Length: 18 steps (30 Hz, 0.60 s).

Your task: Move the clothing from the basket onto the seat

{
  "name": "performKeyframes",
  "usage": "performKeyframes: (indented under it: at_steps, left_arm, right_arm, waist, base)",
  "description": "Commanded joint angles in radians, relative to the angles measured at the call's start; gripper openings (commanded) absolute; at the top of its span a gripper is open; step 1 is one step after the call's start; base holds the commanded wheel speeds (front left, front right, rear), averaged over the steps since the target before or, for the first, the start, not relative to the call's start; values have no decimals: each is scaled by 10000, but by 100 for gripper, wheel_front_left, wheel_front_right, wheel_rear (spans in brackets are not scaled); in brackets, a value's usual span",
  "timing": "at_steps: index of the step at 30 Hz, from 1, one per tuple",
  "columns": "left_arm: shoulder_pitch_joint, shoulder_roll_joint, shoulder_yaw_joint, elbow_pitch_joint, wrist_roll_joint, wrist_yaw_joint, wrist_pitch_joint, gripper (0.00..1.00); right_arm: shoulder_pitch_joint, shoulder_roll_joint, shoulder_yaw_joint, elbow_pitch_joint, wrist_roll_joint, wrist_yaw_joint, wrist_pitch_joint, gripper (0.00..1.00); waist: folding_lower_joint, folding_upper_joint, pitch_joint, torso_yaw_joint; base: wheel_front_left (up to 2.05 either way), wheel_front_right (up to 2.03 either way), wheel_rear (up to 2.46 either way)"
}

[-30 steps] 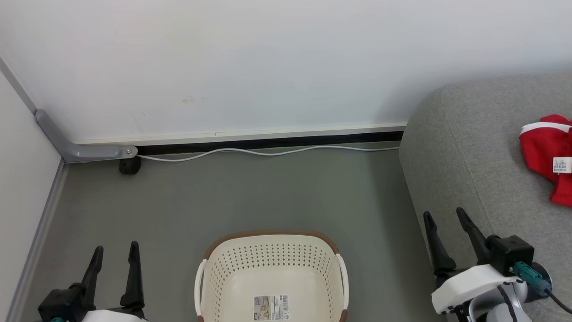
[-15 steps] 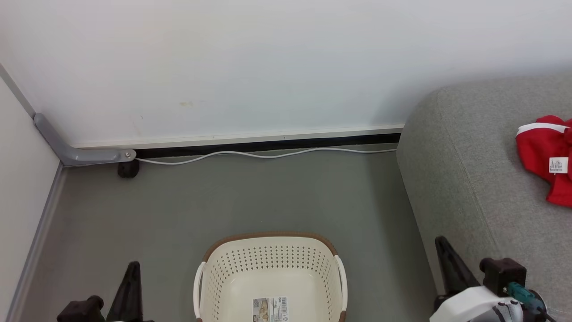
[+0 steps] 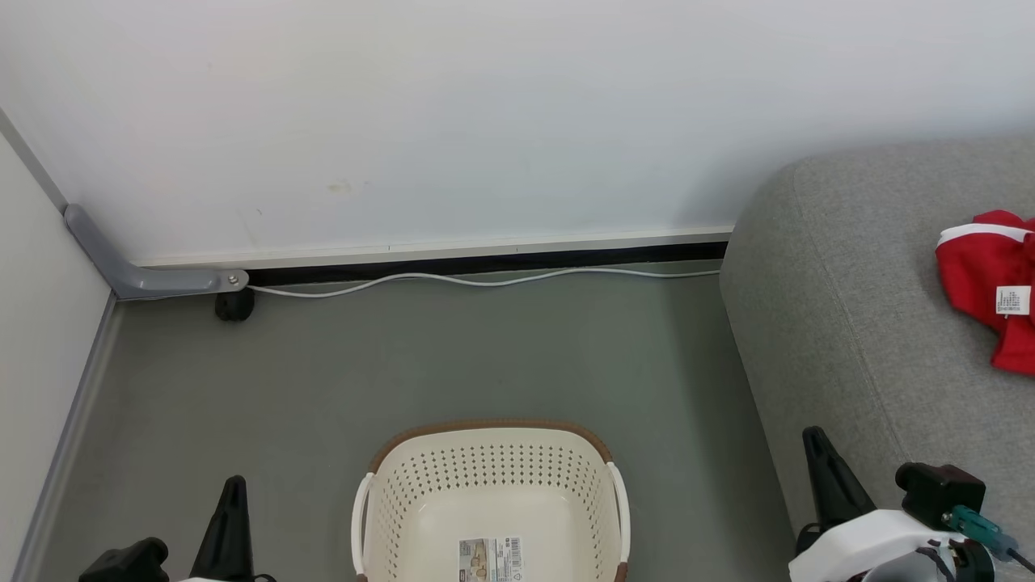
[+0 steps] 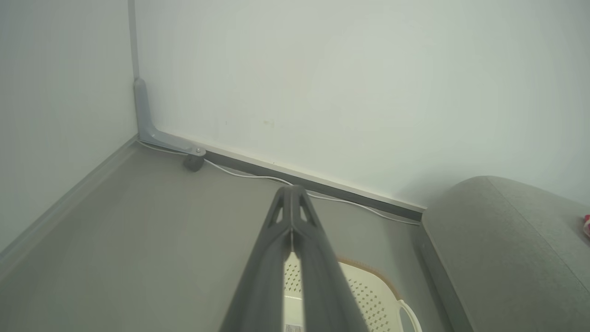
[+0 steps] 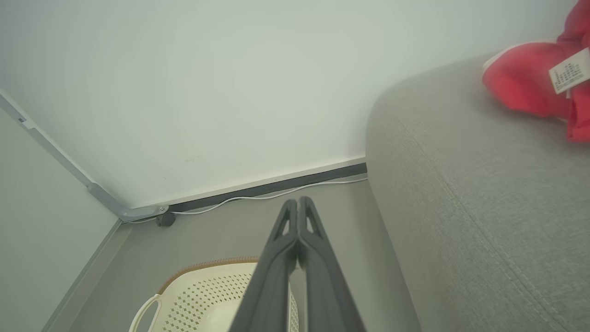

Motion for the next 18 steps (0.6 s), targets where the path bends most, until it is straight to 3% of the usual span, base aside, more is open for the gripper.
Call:
performKeyframes:
  at_steps: [1,18]
  left_arm:
    - [-376,147,25,-304,-311,-10,46,0]
    - [-562,176,-4,-394,-2109,-20,509,0]
  right_arm:
    - [-315,-55,-105,-315,348,4,71,0]
    - [-289,-36,-401,-556,2123,8,529,0]
  waist:
    - [-2,-1,-1,6]
    - [-2,-1,-12,46]
  base:
    - [0,0,0]
    - [0,0,0]
